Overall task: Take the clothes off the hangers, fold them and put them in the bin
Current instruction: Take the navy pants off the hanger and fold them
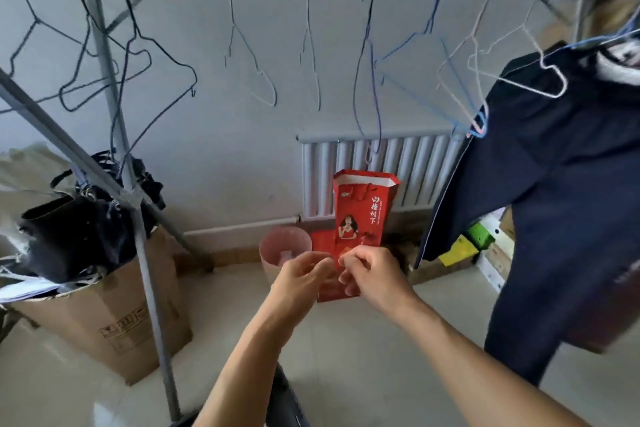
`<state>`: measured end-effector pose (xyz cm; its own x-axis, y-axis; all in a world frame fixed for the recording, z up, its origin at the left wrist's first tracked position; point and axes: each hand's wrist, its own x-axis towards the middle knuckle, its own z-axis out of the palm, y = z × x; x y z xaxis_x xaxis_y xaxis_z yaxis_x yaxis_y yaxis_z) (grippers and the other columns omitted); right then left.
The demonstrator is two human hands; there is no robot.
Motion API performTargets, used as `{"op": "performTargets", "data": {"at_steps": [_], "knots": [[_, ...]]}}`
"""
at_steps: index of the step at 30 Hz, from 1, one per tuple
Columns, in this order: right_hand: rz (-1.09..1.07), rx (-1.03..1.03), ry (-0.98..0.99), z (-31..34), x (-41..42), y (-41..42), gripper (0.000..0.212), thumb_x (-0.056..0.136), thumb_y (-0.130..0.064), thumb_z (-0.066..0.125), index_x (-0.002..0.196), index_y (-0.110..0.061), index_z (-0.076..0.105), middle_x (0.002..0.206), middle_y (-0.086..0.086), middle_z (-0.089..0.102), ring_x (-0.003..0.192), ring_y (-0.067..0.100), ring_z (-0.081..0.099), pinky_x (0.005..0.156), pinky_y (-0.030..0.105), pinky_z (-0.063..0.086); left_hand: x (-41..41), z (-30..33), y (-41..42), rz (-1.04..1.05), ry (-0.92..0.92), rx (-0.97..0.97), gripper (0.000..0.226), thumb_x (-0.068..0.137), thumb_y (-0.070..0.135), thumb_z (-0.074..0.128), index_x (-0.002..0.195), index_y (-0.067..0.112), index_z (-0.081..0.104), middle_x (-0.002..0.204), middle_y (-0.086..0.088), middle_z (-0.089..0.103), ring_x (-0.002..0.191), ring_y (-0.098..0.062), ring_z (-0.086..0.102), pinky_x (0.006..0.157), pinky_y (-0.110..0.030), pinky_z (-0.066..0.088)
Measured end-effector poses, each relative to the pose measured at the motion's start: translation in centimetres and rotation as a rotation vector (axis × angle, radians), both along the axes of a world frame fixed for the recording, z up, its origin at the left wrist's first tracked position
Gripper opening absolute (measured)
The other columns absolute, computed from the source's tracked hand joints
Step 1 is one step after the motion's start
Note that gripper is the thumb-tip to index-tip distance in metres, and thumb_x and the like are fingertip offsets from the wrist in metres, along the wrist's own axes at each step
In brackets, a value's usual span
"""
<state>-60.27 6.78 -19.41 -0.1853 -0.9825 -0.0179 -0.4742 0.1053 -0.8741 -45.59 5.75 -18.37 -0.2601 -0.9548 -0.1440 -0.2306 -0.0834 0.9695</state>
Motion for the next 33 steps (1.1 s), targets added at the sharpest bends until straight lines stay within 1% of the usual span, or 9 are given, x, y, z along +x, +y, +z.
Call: {"op": "performTargets", "data": {"at_steps": [3,7,11,16,22,26,28,31,33], "knots": [[-0.056,-0.046,0.007,1.2,-3.8,0.7,0.024,0.098,-0.025,0.052,0.082,-0.019,0.069,0.073,-0.001,0.07,0.067,0.015,0.068,0.068,0.035,0.06,-3.7,0.7,0.1,-0.055,-0.001,-0.013,0.014,0.098,0.026,0.056,0.1,0.025,0.07,0.086,0.004,0.076,0.081,-0.009,0.072,0.08,-0.029,0.058],[-0.105,-0.081,0.022,2.5,-10.3,1.4,0.022,0.097,-0.031,0.053,0.085,-0.023,0.07,0.078,-0.005,0.071,0.07,0.013,0.069,0.068,0.034,0.059,-10.3,2.0,0.6,-0.152,0.019,-0.021,0.014,0.099,0.027,0.056,0.098,0.026,0.07,0.09,0.001,0.075,0.081,-0.01,0.072,0.072,-0.023,0.057],[-0.14,-0.118,0.048,4.4,-17.5,2.8,0.02,0.096,-0.026,0.054,0.088,-0.023,0.072,0.08,-0.008,0.071,0.072,0.011,0.067,0.064,0.026,0.051,-17.8,3.4,1.5,-0.233,0.013,-0.033,0.016,0.099,0.029,0.055,0.105,0.025,0.07,0.091,0.004,0.075,0.089,-0.016,0.072,0.086,-0.035,0.059],[-0.152,-0.128,0.03,7.5,-26.5,4.0,0.021,0.098,-0.02,0.052,0.09,-0.017,0.072,0.076,-0.005,0.071,0.058,0.01,0.066,0.051,0.016,0.046,-26.9,6.2,2.5,-0.268,0.078,-0.032,0.016,0.101,0.024,0.051,0.106,0.024,0.066,0.093,0.003,0.074,0.08,-0.008,0.069,0.058,-0.01,0.049],[-0.177,-0.189,0.012,10.7,-36.4,4.3,0.021,0.097,-0.015,0.052,0.087,-0.017,0.07,0.07,-0.001,0.072,0.053,0.015,0.066,0.05,0.018,0.045,-37.3,9.3,2.1,-0.317,0.059,-0.078,0.02,0.101,0.024,0.049,0.105,0.021,0.068,0.091,-0.004,0.071,0.076,-0.013,0.061,0.066,-0.023,0.045],[-0.187,-0.218,0.025,13.0,-42.6,3.5,0.019,0.097,-0.017,0.054,0.088,-0.018,0.07,0.072,0.0,0.072,0.056,0.018,0.068,0.048,0.019,0.044,-43.2,11.6,1.1,-0.346,0.067,-0.125,0.022,0.101,0.022,0.049,0.09,0.027,0.068,0.081,0.001,0.07,0.074,-0.012,0.061,0.067,-0.025,0.045],[-0.187,-0.23,0.017,14.4,-45.3,2.9,0.018,0.096,-0.016,0.054,0.089,-0.016,0.07,0.073,0.003,0.072,0.056,0.019,0.067,0.047,0.021,0.044,-46.0,12.8,0.2,-0.354,0.047,-0.162,0.019,0.101,0.024,0.049,0.099,0.024,0.067,0.089,-0.002,0.072,0.075,-0.011,0.063,0.067,-0.023,0.046],[-0.191,-0.282,0.048,16.8,-48.6,1.5,0.018,0.096,-0.014,0.054,0.087,-0.016,0.07,0.075,0.005,0.073,0.051,0.014,0.064,0.044,0.021,0.042,-49.1,14.7,-1.2,-0.349,0.043,-0.193,0.018,0.1,0.022,0.049,0.108,0.02,0.065,0.094,-0.003,0.07,0.074,-0.012,0.064,0.064,-0.022,0.045],[-0.254,-0.399,0.158,18.6,-50.6,0.2,0.019,0.095,-0.011,0.054,0.087,-0.017,0.069,0.083,0.004,0.073,0.054,0.005,0.061,0.053,0.021,0.046,-50.3,15.7,-2.0,-0.332,0.062,-0.199,0.013,0.1,0.02,0.05,0.103,0.021,0.063,0.096,-0.004,0.069,0.074,-0.016,0.064,0.064,-0.025,0.043]]}}
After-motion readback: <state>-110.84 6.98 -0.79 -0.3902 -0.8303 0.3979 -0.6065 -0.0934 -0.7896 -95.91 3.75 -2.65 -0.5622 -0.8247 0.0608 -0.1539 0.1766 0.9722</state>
